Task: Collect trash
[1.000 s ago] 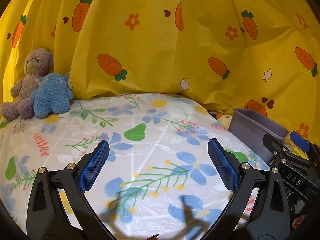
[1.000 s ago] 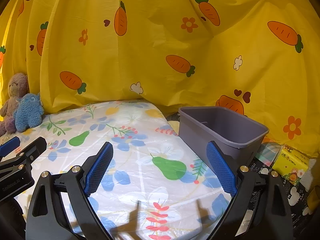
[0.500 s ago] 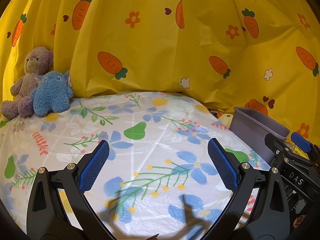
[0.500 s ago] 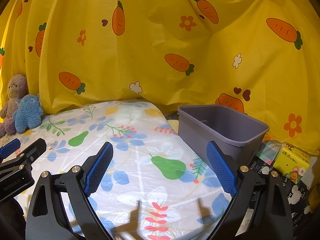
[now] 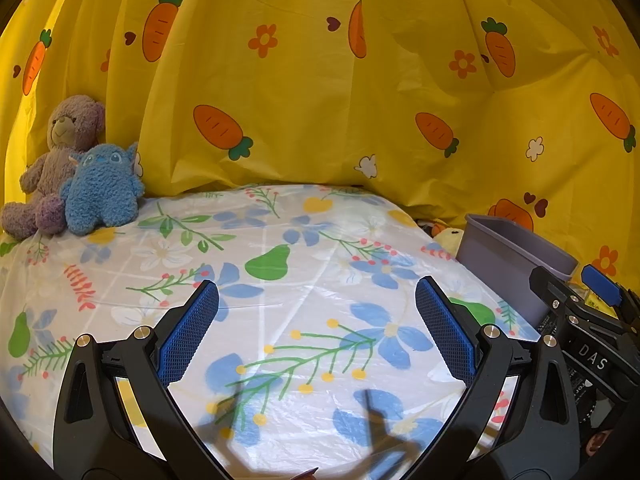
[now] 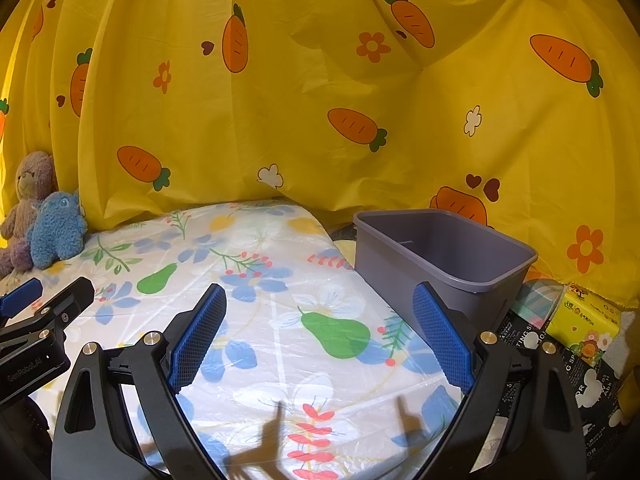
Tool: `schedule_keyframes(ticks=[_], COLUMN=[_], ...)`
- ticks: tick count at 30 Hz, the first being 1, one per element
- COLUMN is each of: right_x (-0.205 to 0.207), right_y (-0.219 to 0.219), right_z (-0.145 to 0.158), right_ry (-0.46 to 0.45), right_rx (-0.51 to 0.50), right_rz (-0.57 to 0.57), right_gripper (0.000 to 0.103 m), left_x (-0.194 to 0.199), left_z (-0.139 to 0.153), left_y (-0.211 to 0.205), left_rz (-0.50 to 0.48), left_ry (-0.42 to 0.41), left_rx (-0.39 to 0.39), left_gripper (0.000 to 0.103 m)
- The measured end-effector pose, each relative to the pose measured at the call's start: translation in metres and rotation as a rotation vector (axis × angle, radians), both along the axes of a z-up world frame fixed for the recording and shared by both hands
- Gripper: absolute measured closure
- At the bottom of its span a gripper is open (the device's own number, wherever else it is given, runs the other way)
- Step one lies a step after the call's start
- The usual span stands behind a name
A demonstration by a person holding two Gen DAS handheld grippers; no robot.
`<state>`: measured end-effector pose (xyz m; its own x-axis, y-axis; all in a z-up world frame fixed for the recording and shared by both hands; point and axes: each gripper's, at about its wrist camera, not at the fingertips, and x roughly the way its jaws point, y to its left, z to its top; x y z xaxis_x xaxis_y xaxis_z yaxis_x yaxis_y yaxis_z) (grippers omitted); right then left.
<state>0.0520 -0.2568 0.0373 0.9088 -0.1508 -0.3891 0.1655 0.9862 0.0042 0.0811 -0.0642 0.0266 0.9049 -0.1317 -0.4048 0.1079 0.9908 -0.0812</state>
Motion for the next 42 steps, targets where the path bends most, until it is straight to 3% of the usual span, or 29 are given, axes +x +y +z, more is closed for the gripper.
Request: schedule_keyframes(ticks=[42], right_x=[-0.002], right_y=[0.001], right_z=[0.001], right_ry=[-0.006], right_rx=[0.005], right_rz=[-0.006], right_gripper=[0.012], left_x=[0.000], left_z=[0.001], left_y=[-0.011], left_rz=[-0.011], left_ry=[-0.001], left_rx=[0.004], left_gripper=[0.006])
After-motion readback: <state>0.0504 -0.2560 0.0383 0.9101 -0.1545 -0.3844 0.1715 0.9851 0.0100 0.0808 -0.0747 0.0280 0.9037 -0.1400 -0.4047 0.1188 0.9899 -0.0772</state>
